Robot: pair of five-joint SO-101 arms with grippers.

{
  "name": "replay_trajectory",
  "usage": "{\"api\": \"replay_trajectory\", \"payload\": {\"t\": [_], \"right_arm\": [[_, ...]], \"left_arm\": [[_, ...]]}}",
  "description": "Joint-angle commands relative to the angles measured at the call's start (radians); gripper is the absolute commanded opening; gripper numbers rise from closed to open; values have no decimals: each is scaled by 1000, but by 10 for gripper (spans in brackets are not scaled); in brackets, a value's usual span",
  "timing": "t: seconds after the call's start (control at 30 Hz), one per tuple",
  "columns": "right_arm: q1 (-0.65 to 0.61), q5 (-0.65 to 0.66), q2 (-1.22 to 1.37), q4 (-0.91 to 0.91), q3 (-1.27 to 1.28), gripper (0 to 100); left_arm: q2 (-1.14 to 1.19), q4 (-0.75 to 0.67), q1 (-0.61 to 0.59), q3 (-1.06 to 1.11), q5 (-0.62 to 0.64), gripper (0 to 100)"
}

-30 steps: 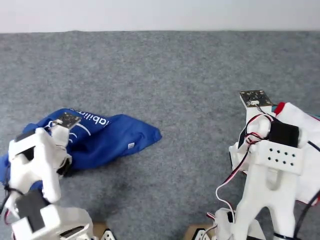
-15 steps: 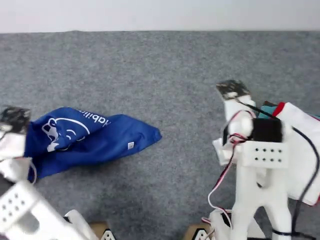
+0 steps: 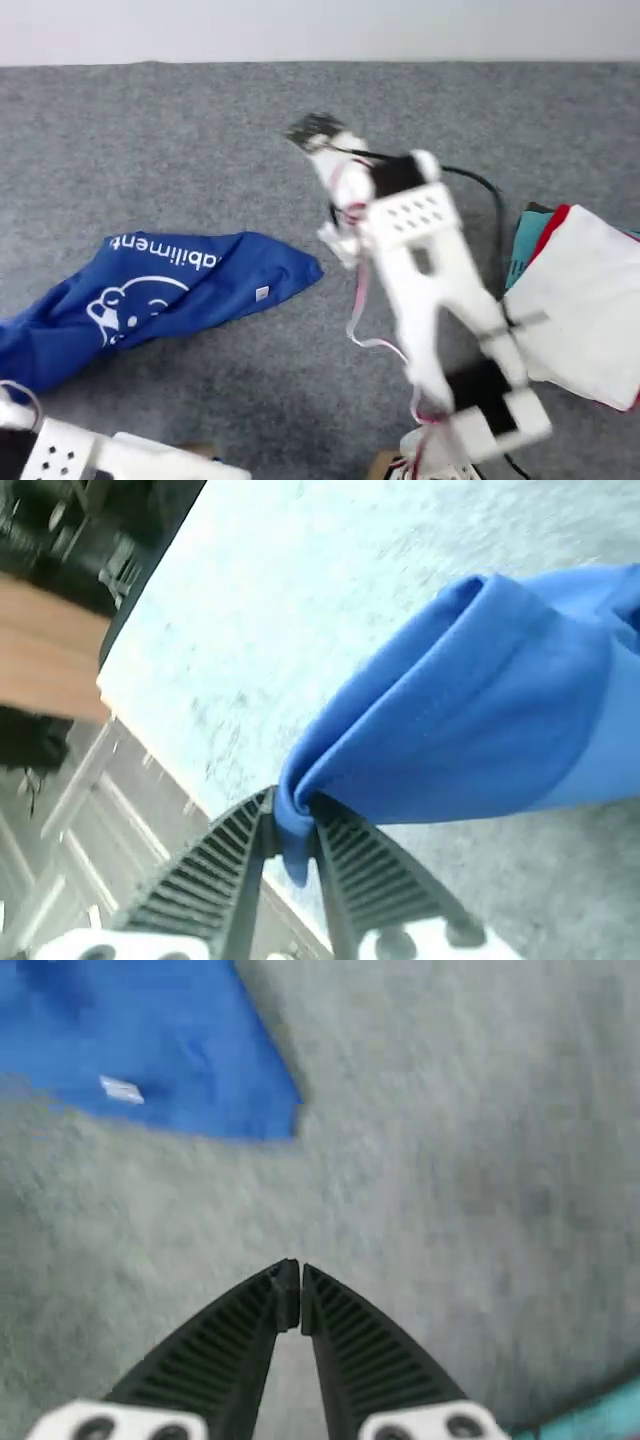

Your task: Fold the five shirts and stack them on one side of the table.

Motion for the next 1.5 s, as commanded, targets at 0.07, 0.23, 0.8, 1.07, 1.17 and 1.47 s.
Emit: {"api": "replay_trajectory", "payload": {"t": [0.07,0.23,0.8,1.07,1.17,1.47], "right_arm": [[-139,-6,317,-4,-430,9],[-242,-5,585,-1,-763,9],[-406,-6,980,-1,-1234,169],[-415,26,1098,41,-1235,91],[-403,115,1106,127,-1238,13],[-257,120,967,222,-1229,9]], "left_arm": [[-84,-60,-74,85,12,5],[-180,-87,-77,171,9,5],[-436,-83,-68,337,-40,5],[-436,-83,-68,337,-40,5],[-434,-83,-68,335,-40,5],[-433,-83,-3,275,-40,5]]}}
